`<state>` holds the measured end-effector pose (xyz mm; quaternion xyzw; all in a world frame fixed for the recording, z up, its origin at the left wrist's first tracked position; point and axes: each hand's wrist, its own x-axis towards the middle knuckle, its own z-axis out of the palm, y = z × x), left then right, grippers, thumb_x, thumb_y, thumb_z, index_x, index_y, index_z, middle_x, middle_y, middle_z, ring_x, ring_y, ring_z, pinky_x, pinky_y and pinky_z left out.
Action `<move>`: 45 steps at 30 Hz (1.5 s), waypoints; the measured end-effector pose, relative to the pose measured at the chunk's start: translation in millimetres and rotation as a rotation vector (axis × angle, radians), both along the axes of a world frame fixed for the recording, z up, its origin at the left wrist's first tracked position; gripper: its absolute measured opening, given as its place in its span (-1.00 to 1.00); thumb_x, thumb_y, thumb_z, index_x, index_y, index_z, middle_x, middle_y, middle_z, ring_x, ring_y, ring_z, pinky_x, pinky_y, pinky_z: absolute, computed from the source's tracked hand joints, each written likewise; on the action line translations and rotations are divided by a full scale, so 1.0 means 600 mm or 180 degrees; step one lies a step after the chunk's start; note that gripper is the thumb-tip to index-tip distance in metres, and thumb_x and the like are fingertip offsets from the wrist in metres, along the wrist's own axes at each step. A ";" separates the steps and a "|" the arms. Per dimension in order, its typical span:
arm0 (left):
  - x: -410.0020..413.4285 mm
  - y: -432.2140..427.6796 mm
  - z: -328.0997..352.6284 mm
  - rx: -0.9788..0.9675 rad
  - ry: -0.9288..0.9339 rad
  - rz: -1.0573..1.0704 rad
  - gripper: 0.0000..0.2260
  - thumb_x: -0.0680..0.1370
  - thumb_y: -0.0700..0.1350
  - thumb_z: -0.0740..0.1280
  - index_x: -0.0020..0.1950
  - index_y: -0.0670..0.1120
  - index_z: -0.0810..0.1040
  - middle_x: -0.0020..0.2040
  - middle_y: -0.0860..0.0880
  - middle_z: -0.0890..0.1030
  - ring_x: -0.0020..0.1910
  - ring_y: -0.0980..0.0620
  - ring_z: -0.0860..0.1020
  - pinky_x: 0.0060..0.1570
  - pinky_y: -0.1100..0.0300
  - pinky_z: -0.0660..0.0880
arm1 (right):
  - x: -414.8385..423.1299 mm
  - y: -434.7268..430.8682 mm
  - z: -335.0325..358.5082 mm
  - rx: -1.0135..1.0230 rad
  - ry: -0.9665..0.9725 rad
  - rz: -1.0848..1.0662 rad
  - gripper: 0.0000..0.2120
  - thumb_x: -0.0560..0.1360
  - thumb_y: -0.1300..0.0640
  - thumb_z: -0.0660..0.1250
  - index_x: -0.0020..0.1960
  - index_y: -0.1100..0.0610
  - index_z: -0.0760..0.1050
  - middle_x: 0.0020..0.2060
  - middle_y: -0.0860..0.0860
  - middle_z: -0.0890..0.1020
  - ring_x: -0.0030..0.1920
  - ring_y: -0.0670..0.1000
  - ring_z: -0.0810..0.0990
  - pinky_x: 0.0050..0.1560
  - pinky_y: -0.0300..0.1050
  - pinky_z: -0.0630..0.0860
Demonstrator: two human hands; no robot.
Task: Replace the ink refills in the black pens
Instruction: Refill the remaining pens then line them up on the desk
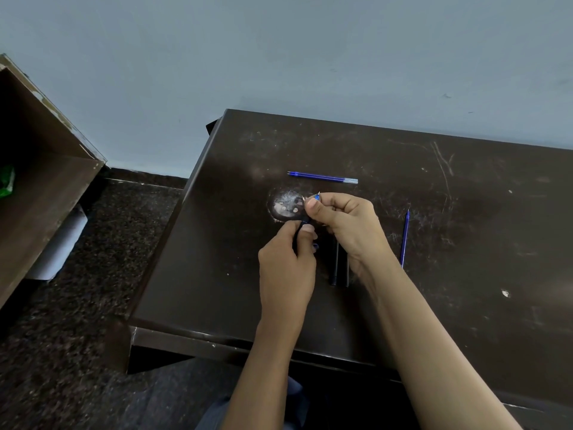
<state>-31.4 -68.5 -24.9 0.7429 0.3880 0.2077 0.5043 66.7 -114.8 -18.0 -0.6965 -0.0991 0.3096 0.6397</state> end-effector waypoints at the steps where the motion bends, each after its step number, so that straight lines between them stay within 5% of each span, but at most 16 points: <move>1: 0.001 0.000 0.002 -0.0139 -0.0032 0.0004 -0.79 0.62 -0.08 0.21 -0.17 -0.03 0.55 -0.30 0.07 0.58 -0.28 0.19 0.55 -0.29 0.55 0.37 | 0.002 -0.001 -0.001 0.0002 -0.0040 0.0027 -0.81 0.46 0.16 0.43 -0.01 0.27 0.64 -0.18 0.18 0.68 -0.27 -0.09 0.61 -0.18 -0.25 0.57; 6: 0.003 0.000 0.004 -0.0558 -0.0271 0.0042 -0.71 0.61 -0.11 0.20 -0.31 -0.04 0.50 -0.44 0.08 0.39 -0.44 0.21 0.36 -0.43 0.46 0.32 | 0.005 -0.005 -0.003 0.0213 -0.0038 0.0096 -0.83 0.47 0.20 0.41 -0.01 0.28 0.64 -0.18 0.09 0.67 -0.18 -0.10 0.61 0.01 -0.18 0.56; 13: 0.005 0.007 -0.001 -0.1324 -0.0525 -0.0145 -0.70 0.63 -0.11 0.17 -0.28 -0.08 0.49 -0.46 0.06 0.31 -0.53 0.19 0.23 -0.54 0.40 0.19 | 0.014 -0.009 -0.006 0.0416 -0.0022 0.0345 -0.86 0.46 0.21 0.41 -0.04 0.27 0.63 -0.22 0.01 0.67 -0.18 -0.09 0.62 0.01 -0.14 0.54; 18: 0.003 0.015 0.010 -0.2552 -0.0795 -0.0575 -0.64 0.66 0.00 0.07 -0.29 -0.04 0.44 -0.50 0.09 0.28 -0.58 0.21 0.15 -0.63 0.38 0.11 | 0.016 -0.017 0.007 0.0962 0.0234 0.0778 -0.87 0.45 0.21 0.33 -0.06 0.25 0.59 -0.29 0.05 0.66 -0.42 0.05 0.48 -0.33 -0.15 0.50; 20: 0.003 0.016 0.010 -0.2390 -0.0840 -0.0605 -0.64 0.66 -0.01 0.07 -0.28 -0.05 0.44 -0.49 0.09 0.29 -0.57 0.20 0.16 -0.62 0.38 0.13 | 0.017 -0.018 0.010 0.1092 0.0223 0.0881 -0.86 0.49 0.23 0.30 -0.01 0.24 0.58 -0.25 0.05 0.66 -0.41 0.04 0.46 -0.36 -0.16 0.49; 23: 0.004 0.009 0.003 -0.1324 -0.0704 -0.0380 -0.66 0.65 0.01 0.12 -0.27 -0.04 0.49 -0.42 0.06 0.38 -0.50 0.19 0.28 -0.50 0.38 0.24 | 0.013 -0.013 0.007 0.1118 0.0152 0.0896 -0.80 0.56 0.23 0.25 0.13 0.23 0.58 -0.17 0.08 0.60 -0.39 -0.02 0.42 -0.40 -0.15 0.49; 26: 0.004 0.005 -0.008 -0.0719 -0.0515 -0.0247 -0.69 0.63 0.02 0.15 -0.22 -0.03 0.56 -0.38 0.08 0.47 -0.39 0.21 0.40 -0.32 0.31 0.35 | 0.010 -0.009 -0.002 0.0890 0.0026 0.0756 -0.69 0.43 0.15 0.40 0.15 0.21 0.58 -0.33 0.03 0.56 -0.41 -0.03 0.44 -0.39 -0.13 0.49; 29: 0.004 0.006 -0.011 -0.0697 -0.0463 -0.0180 -0.70 0.63 0.00 0.16 -0.20 -0.02 0.58 -0.37 0.09 0.49 -0.37 0.22 0.42 -0.28 0.25 0.36 | 0.013 -0.007 -0.007 0.0848 0.0022 0.0575 -0.75 0.44 0.25 0.41 0.11 0.21 0.58 -0.34 0.04 0.61 -0.41 -0.04 0.50 -0.29 -0.07 0.52; 33: 0.004 0.006 -0.011 -0.0771 -0.0423 -0.0127 -0.70 0.63 0.01 0.15 -0.21 0.00 0.57 -0.37 0.09 0.49 -0.38 0.21 0.40 -0.28 0.24 0.36 | 0.014 -0.006 -0.006 0.0969 0.0423 0.0644 -0.76 0.56 0.35 0.22 0.20 0.21 0.51 -0.02 0.13 0.69 -0.40 -0.04 0.49 -0.39 -0.09 0.49; 38: 0.004 0.007 -0.010 -0.0815 -0.0472 -0.0053 -0.70 0.63 0.01 0.16 -0.20 -0.02 0.58 -0.39 0.11 0.49 -0.39 0.21 0.41 -0.29 0.24 0.35 | 0.006 -0.001 -0.015 0.0842 0.0155 0.0594 -0.82 0.51 0.29 0.35 0.11 0.26 0.50 -0.29 0.03 0.60 -0.42 -0.04 0.46 -0.42 -0.12 0.44; 42: 0.004 0.007 -0.009 -0.0809 -0.0453 -0.0043 -0.71 0.63 0.01 0.16 -0.20 0.00 0.58 -0.37 0.09 0.49 -0.36 0.19 0.42 -0.26 0.22 0.36 | 0.008 -0.001 -0.006 0.1117 0.0522 0.0574 -0.84 0.57 0.39 0.16 0.09 0.26 0.45 -0.12 0.13 0.65 -0.43 -0.01 0.39 -0.47 -0.11 0.44; 45: 0.005 0.007 -0.010 -0.0812 -0.0469 -0.0036 -0.71 0.63 0.01 0.16 -0.20 -0.01 0.58 -0.37 0.09 0.49 -0.37 0.18 0.41 -0.27 0.21 0.36 | 0.009 0.000 -0.012 0.0942 0.0364 0.0637 -0.81 0.52 0.22 0.32 0.10 0.26 0.45 -0.22 0.16 0.57 -0.40 -0.01 0.41 -0.42 -0.09 0.42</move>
